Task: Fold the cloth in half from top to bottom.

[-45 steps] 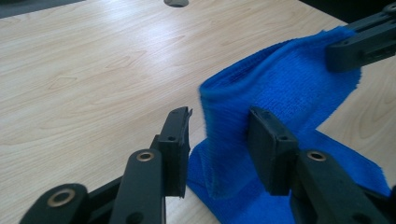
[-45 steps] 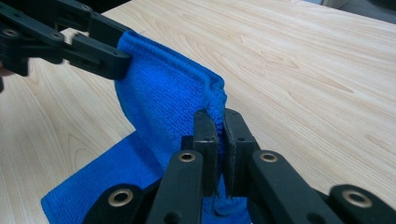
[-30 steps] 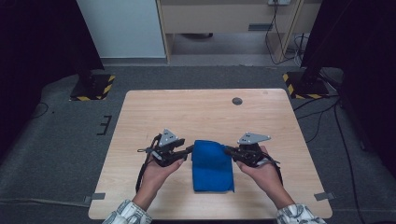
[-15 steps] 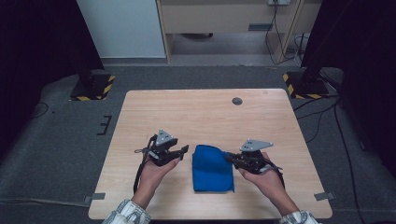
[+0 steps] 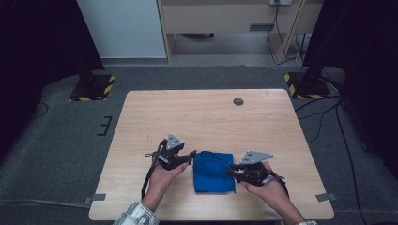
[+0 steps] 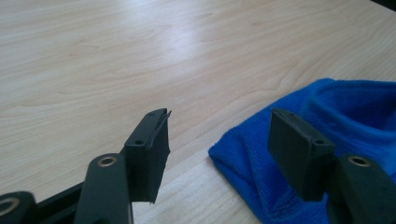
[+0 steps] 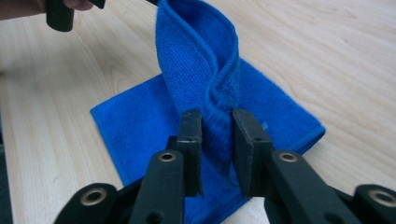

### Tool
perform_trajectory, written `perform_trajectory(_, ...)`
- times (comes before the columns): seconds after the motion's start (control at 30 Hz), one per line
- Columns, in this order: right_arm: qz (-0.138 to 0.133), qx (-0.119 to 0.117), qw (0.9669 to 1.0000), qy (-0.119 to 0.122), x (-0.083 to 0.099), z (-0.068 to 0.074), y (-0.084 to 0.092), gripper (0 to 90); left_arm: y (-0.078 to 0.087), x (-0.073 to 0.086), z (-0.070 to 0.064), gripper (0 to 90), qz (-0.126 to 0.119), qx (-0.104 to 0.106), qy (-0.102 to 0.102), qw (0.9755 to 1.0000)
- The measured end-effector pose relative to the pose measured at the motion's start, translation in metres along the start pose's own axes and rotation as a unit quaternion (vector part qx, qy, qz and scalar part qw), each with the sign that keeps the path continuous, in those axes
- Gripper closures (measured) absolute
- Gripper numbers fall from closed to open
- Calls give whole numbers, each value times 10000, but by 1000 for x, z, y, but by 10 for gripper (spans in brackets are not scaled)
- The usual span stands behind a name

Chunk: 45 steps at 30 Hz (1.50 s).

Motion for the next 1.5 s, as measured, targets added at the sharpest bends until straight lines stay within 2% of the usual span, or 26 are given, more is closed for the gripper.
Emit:
perform_trajectory(0.1,47,-18,10000,29,4,2,2,658,1,4,-4,373,28,19,-33,10000)
perform_trajectory(0.2,59,-57,10000,-52,6,5,4,568,3,9,-9,373,9,60,-60,10000)
perform_trajectory(0.37,-6,-92,9999,-123,3,10,11,486,6,21,-19,370,37,129,-125,9998)
perform_trajectory(0.5,-76,39,9998,-167,-2,8,11,415,8,27,-21,363,71,83,-199,9997)
perform_trajectory(0.7,-124,217,9995,-212,-7,3,7,318,11,26,-22,293,47,67,-237,9997)
perform_trajectory(0.9,-101,383,9987,-334,-9,-3,2,233,14,23,-20,228,24,55,-173,9998)
perform_trajectory(1.03,-97,489,9980,-392,-11,-8,1,186,15,22,-18,180,36,52,-122,9999)
perform_trajectory(1.2,-94,611,9972,-426,-13,-12,-2,171,16,20,-19,124,116,137,-186,9997)
perform_trajectory(1.5,-24,698,9959,-581,-16,-19,-5,117,18,18,-16,77,143,200,-139,9996)
Point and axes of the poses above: each handheld gripper's, and its own axes: y roughly backward along the jaws, x roughly out of its underside, z roughly to its left, the point moved 8 cm from there along -y, roughly forward along the jaws, and after that the axes turned 10 degrees about x, right-handed, at the moved point
